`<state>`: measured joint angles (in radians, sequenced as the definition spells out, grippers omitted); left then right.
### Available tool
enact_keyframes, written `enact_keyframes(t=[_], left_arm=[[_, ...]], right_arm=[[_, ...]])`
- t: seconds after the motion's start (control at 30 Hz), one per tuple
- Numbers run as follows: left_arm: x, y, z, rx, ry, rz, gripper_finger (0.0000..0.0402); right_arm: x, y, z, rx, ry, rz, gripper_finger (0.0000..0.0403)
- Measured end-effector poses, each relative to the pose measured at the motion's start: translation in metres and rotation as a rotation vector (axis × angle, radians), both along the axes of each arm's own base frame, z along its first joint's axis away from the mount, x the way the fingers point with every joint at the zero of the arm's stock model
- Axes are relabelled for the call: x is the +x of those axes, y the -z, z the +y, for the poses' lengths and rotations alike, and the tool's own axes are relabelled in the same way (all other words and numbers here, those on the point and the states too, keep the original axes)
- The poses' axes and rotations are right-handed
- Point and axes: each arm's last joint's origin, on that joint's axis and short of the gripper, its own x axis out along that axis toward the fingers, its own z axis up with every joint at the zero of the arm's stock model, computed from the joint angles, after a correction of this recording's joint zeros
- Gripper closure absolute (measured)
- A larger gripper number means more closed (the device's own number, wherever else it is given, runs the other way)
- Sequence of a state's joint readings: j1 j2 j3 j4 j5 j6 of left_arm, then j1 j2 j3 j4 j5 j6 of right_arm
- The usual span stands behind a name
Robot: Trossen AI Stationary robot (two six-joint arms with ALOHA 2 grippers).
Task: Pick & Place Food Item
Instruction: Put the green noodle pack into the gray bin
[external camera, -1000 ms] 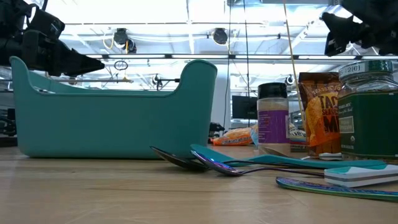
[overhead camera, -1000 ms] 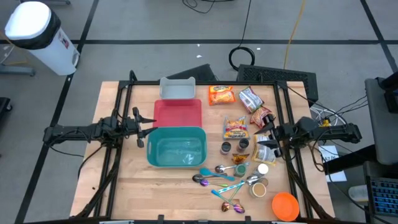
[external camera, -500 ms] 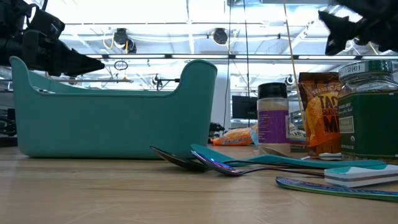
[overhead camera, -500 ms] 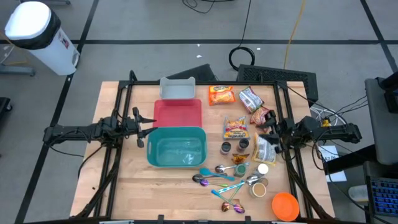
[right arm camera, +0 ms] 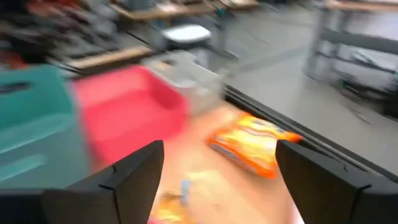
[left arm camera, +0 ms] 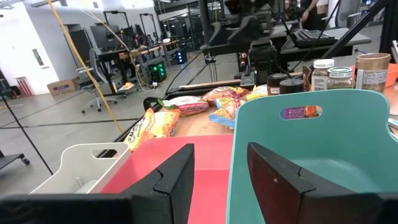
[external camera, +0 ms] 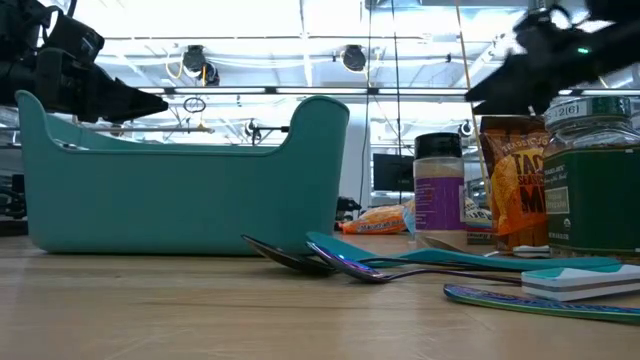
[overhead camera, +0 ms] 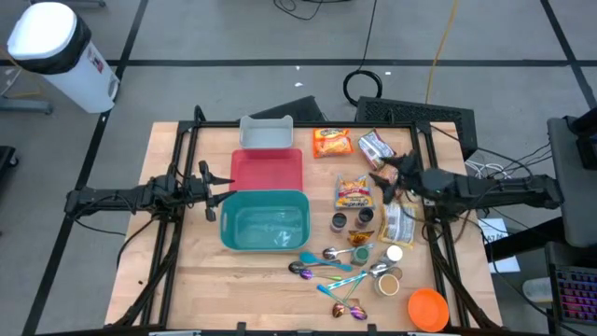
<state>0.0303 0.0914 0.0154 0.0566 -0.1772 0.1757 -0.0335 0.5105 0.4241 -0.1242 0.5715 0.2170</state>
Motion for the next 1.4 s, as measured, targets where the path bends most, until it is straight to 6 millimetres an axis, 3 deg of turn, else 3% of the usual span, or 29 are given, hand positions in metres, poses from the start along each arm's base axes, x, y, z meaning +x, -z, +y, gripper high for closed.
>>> enact_keyframes(t=[0.13, 0.3, 0.43, 0.57, 1.03, 1.4], left_arm=[[0.000, 0.000, 0.000, 0.000, 0.000, 0.000, 0.0245], [0.000, 0.000, 0.000, 0.000, -0.001, 0.000, 0.0245], [0.000, 0.000, 0.000, 0.000, -0.001, 0.000, 0.0245], [0.000, 0.000, 0.000, 0.000, 0.000, 0.000, 0.0245], [0.000, 0.000, 0.000, 0.000, 0.000, 0.001, 0.0245], [0.000, 0.000, 0.000, 0.000, 0.000, 0.000, 0.0245]], right_arm=[[0.018, -0.006, -0.021, 0.038, 0.109, 0.146, 0.0103], [0.036, -0.003, -0.066, 0.169, 0.162, 0.236, 0.0118], [0.033, 0.012, -0.106, 0.292, 0.244, 0.283, 0.0121], [0.027, 0.031, -0.130, 0.393, 0.303, 0.332, 0.0120], [0.049, 0.070, -0.149, 0.398, 0.308, 0.425, 0.0153], [0.048, 0.073, -0.151, 0.382, 0.373, 0.443, 0.0261]])
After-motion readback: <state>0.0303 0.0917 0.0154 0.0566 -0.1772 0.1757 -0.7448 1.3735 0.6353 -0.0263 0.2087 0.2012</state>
